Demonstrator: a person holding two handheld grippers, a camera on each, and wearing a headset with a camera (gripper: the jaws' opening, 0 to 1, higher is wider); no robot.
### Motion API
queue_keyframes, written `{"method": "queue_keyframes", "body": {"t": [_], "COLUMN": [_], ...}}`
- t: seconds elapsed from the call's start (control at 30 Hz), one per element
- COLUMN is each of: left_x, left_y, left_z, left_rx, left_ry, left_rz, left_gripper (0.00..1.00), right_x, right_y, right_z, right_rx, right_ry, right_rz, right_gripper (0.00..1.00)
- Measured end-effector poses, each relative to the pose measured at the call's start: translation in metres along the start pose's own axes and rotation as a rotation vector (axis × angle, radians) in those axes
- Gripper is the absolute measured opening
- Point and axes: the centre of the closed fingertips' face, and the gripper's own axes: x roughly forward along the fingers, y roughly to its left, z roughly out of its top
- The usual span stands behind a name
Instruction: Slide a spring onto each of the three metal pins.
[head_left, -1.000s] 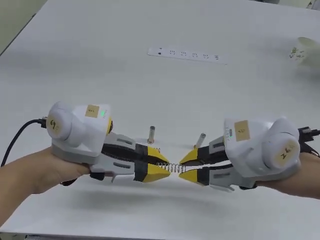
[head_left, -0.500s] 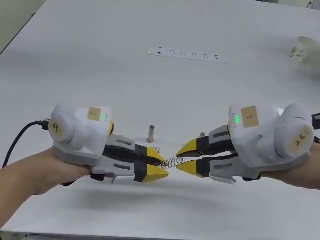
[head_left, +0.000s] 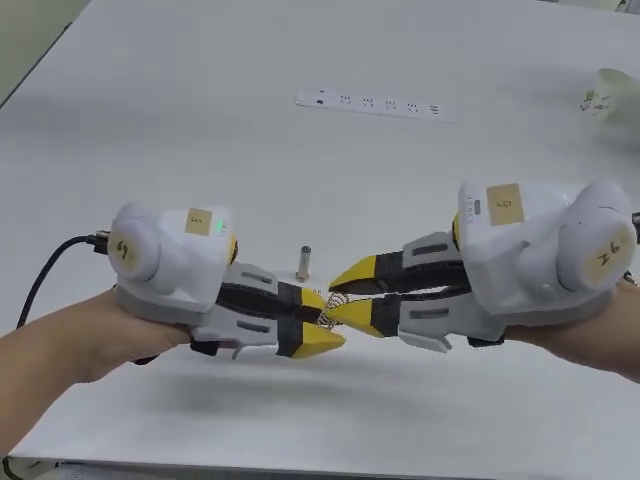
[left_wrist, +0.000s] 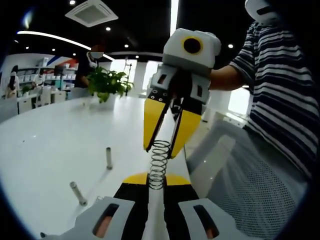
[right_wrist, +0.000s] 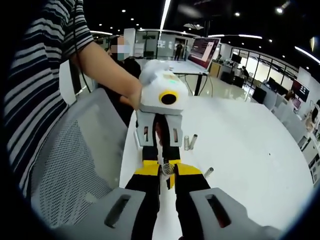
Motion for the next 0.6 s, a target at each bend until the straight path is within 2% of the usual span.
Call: {"method": "queue_keyframes", "body": {"t": [0.23,0.6], "left_x": [-0.0005,-0.0043], "left_y": [0.0014,0.0009], "left_z": [0.0025,0.0023], "left_rx": [-0.006,-0.024], "left_ry": [-0.009,-0.008], "left_rz": [0.009,0.022], "left_gripper": [0.02,0.03], "right_x": [0.0019,0.0051], "right_y": [0.0013,0.0032], "right_z": [0.0046,0.0086], "right_rx": [-0.051,-0.125], "right_ry": [-0.023,-0.011], "right_rz": [-0.021,-0.034], "right_gripper": [0.07,0.07]}}
